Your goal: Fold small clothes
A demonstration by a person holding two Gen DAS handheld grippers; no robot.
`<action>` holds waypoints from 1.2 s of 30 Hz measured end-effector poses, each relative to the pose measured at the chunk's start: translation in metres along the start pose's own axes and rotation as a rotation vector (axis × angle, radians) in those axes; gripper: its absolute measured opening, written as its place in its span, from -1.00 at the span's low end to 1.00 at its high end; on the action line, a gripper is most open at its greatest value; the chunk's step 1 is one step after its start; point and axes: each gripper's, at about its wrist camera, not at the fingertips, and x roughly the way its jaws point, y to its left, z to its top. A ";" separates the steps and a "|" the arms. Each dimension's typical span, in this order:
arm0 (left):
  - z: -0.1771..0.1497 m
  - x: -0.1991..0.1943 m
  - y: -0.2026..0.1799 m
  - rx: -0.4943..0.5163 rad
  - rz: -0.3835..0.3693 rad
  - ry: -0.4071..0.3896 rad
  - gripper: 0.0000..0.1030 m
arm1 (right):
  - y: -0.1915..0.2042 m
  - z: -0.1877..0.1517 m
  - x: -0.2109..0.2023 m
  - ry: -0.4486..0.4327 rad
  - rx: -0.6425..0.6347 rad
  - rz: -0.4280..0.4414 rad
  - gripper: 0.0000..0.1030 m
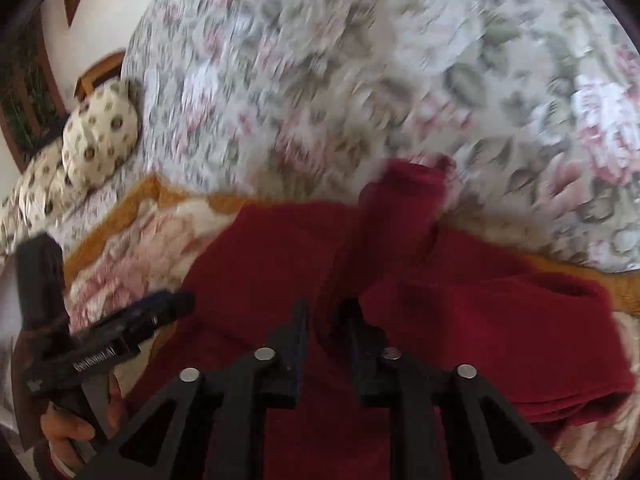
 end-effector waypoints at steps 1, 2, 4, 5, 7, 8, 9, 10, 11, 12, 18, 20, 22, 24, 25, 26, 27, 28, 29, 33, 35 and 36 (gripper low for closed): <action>0.000 0.000 0.000 -0.002 -0.006 0.001 0.43 | 0.003 -0.004 0.007 0.017 0.002 0.020 -0.59; 0.000 0.000 0.001 -0.003 -0.010 0.001 0.44 | 0.002 -0.006 0.005 0.004 0.007 0.029 -0.59; 0.001 0.000 0.000 -0.007 -0.025 0.004 0.53 | -0.005 -0.007 -0.008 -0.022 0.027 0.037 -0.59; 0.000 0.000 -0.001 -0.010 -0.036 0.008 0.57 | -0.012 -0.007 -0.016 -0.034 0.045 0.036 -0.59; -0.002 0.001 -0.004 -0.002 -0.053 0.020 0.61 | -0.024 -0.004 -0.035 -0.047 0.078 0.021 -0.57; -0.003 0.001 -0.007 0.009 -0.063 0.026 0.62 | -0.034 -0.005 -0.044 -0.055 0.098 0.017 -0.57; -0.004 0.002 -0.011 0.018 -0.076 0.035 0.62 | -0.041 -0.006 -0.054 -0.062 0.113 0.019 -0.57; -0.006 0.003 -0.015 0.024 -0.088 0.046 0.62 | -0.049 -0.009 -0.060 -0.069 0.129 0.018 -0.57; -0.007 0.005 -0.019 0.028 -0.097 0.056 0.62 | -0.058 -0.013 -0.067 -0.074 0.147 0.011 -0.56; -0.009 0.007 -0.024 0.036 -0.106 0.063 0.62 | -0.066 -0.019 -0.080 -0.079 0.161 0.005 -0.56; -0.006 0.021 -0.051 0.070 -0.068 0.070 0.62 | -0.102 -0.051 -0.116 -0.115 0.239 0.017 -0.56; -0.004 0.034 -0.056 0.068 -0.070 0.107 0.62 | -0.110 -0.057 -0.123 -0.127 0.258 0.033 -0.56; -0.004 0.051 -0.064 0.084 -0.058 0.169 0.61 | -0.116 -0.063 -0.127 -0.132 0.273 0.048 -0.56; -0.005 0.060 -0.074 0.119 -0.029 0.190 0.61 | -0.121 -0.067 -0.130 -0.138 0.279 0.046 -0.56; -0.004 0.062 -0.078 0.132 -0.031 0.199 0.61 | -0.123 -0.068 -0.131 -0.140 0.280 0.045 -0.56; -0.003 0.064 -0.080 0.128 -0.042 0.208 0.52 | -0.125 -0.070 -0.132 -0.143 0.280 0.043 -0.56; -0.002 0.065 -0.080 0.113 -0.056 0.217 0.38 | -0.127 -0.071 -0.134 -0.146 0.283 0.040 -0.56; -0.001 0.065 -0.080 0.096 -0.073 0.223 0.25 | -0.129 -0.073 -0.135 -0.150 0.287 0.039 -0.56; -0.001 0.065 -0.080 0.088 -0.078 0.224 -0.04 | -0.132 -0.074 -0.136 -0.154 0.293 0.039 -0.56; 0.000 0.069 -0.081 0.095 -0.102 0.265 -0.77 | -0.141 -0.077 -0.140 -0.166 0.328 0.027 -0.55; 0.005 0.066 -0.079 0.087 -0.101 0.263 -0.83 | -0.142 -0.076 -0.142 -0.172 0.335 0.029 -0.55; 0.012 0.061 -0.077 0.082 -0.106 0.246 -0.86 | -0.142 -0.075 -0.144 -0.177 0.333 0.026 -0.55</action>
